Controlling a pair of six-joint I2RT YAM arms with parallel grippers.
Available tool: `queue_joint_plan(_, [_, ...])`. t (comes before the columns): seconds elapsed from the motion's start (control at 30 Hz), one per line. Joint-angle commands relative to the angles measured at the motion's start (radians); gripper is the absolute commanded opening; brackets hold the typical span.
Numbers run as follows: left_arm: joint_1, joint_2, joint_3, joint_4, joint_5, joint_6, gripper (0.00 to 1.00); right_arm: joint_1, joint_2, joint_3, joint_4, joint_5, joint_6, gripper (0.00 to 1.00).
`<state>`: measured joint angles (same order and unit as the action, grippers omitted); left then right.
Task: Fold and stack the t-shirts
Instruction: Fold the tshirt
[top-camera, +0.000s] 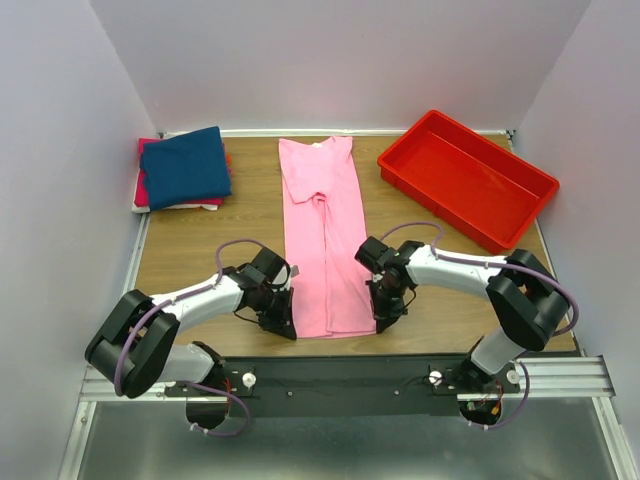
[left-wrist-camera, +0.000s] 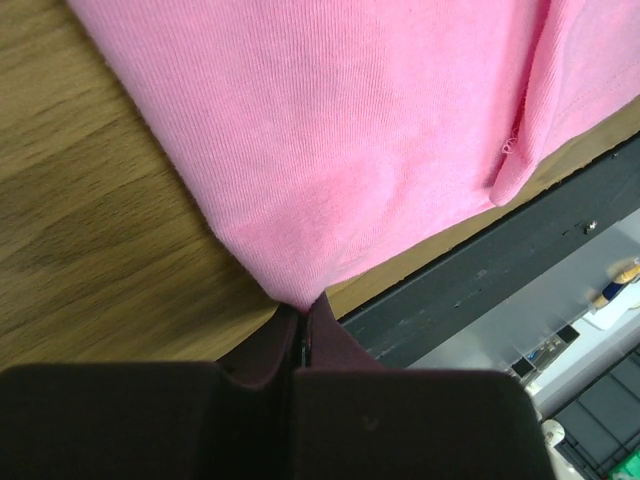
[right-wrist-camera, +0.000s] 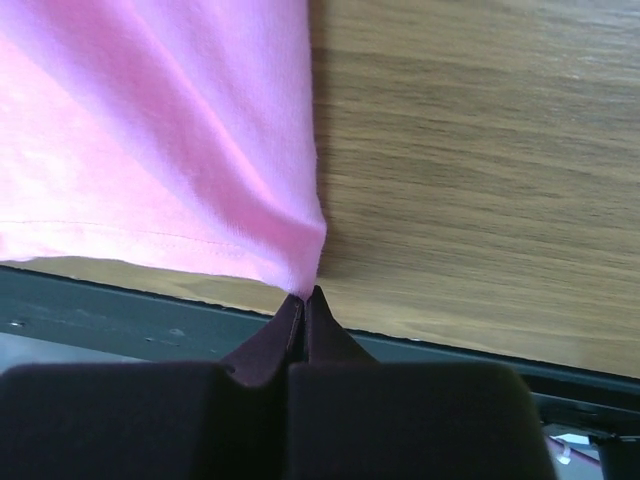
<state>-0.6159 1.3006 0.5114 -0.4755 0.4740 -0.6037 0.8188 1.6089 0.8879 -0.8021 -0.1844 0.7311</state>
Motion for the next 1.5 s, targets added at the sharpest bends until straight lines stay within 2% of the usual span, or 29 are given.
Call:
queue_joint_plan(0.0, [-0.004,-0.003,-0.019,-0.026,-0.077,0.015,0.0,-0.004,-0.02,0.032,0.006,0.025,-0.013,0.0])
queue_joint_plan(0.37, [-0.004,-0.119,0.044,-0.106,-0.1,-0.019,0.0,-0.004,-0.15,0.057,-0.014,0.026,0.019,0.0])
queue_joint_plan(0.73, [0.005,-0.093,0.226,-0.176,-0.225,0.022,0.0,-0.004,-0.123,0.169,-0.066,0.118,0.024,0.0])
queue_joint_plan(0.87, [0.013,-0.023,0.326,-0.216,-0.323,0.065,0.0,-0.02,-0.054,0.242,-0.112,0.18,0.008,0.0])
queue_joint_plan(1.23, [0.08,0.183,0.55,-0.233,-0.442,0.186,0.0,-0.13,0.158,0.537,-0.132,0.293,-0.085,0.0])
queue_joint_plan(1.47, [0.166,0.371,0.732,-0.192,-0.423,0.272,0.0,-0.199,0.365,0.77,-0.131,0.324,-0.171,0.0])
